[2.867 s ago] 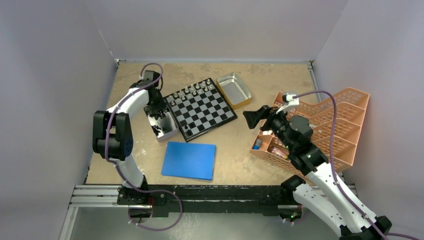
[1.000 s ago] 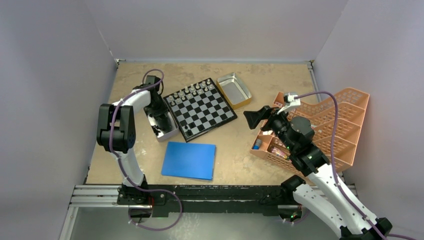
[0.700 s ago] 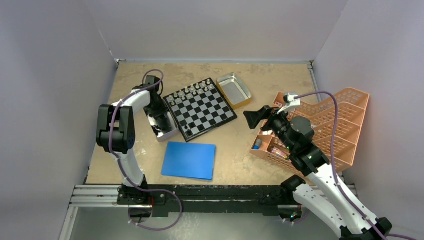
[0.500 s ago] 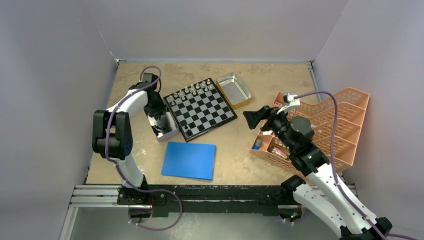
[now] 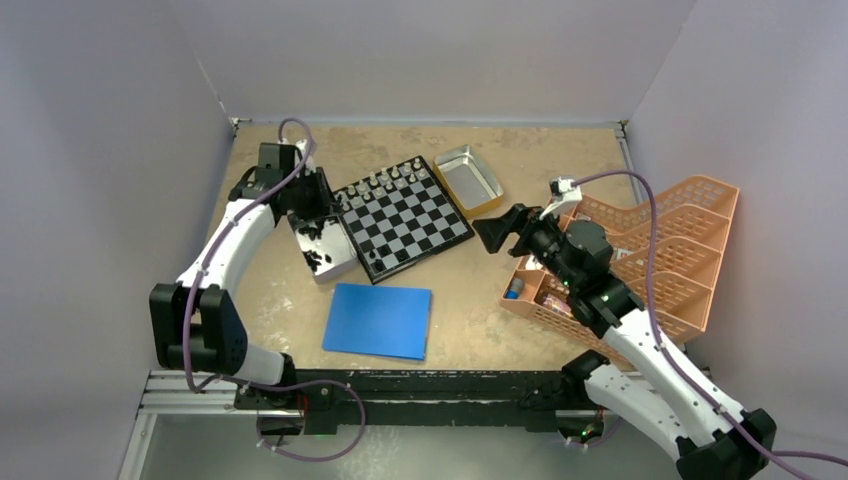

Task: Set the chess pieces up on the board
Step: Pick up the chess piece from the storage box, then place the chess piece on the chessboard.

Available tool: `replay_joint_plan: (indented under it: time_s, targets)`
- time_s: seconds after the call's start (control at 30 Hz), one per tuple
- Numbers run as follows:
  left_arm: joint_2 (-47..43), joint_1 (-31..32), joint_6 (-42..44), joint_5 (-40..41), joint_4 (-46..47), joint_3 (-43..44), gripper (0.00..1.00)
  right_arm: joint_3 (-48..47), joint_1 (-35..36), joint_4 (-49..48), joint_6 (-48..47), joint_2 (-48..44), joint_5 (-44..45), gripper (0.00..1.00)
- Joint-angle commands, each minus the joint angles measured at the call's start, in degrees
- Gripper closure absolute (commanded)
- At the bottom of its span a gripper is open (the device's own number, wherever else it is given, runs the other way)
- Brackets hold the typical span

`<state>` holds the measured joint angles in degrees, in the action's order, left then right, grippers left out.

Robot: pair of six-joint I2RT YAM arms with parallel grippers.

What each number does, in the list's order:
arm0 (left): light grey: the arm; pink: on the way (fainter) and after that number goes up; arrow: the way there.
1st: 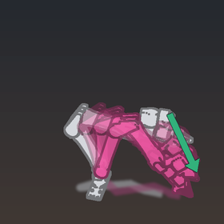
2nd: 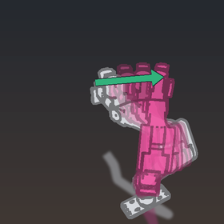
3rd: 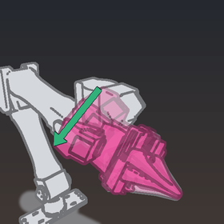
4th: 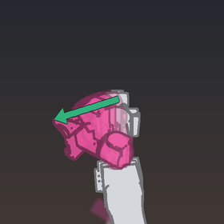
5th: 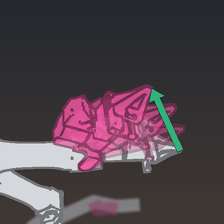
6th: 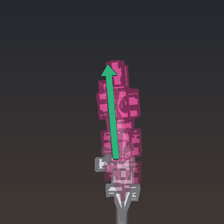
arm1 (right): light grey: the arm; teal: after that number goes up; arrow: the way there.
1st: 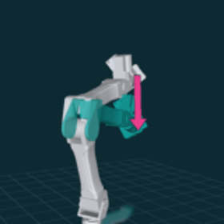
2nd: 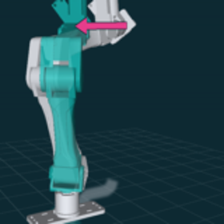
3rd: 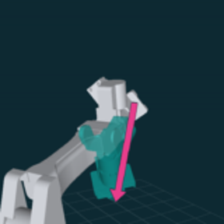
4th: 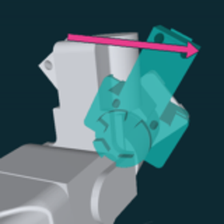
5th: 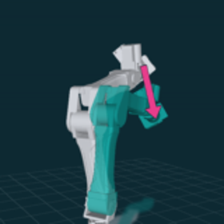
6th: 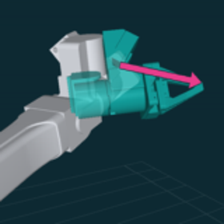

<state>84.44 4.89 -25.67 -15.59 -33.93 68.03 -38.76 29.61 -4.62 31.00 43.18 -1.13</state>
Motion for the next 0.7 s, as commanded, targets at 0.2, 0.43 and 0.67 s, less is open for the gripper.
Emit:
replay_joint_plan:
  time_s: [0.2, 0.43, 0.67]
  targets:
    - [-13.13, 2.70, 9.48, -21.10, 11.66, -8.53, 0.90, -9.29, -0.08, -10.93, 2.75, 12.14, -14.47, 0.24]
    - [-20.43, 9.13, 16.10, -24.32, 17.77, -13.43, 0.90, -16.87, 1.44, -12.36, 2.68, 26.26, -26.28, 0.38]
    - [-21.52, 11.07, 19.14, -27.69, 18.63, -14.57, 0.92, -22.06, 6.87, -13.01, 2.75, 35.46, -29.80, 0.38]
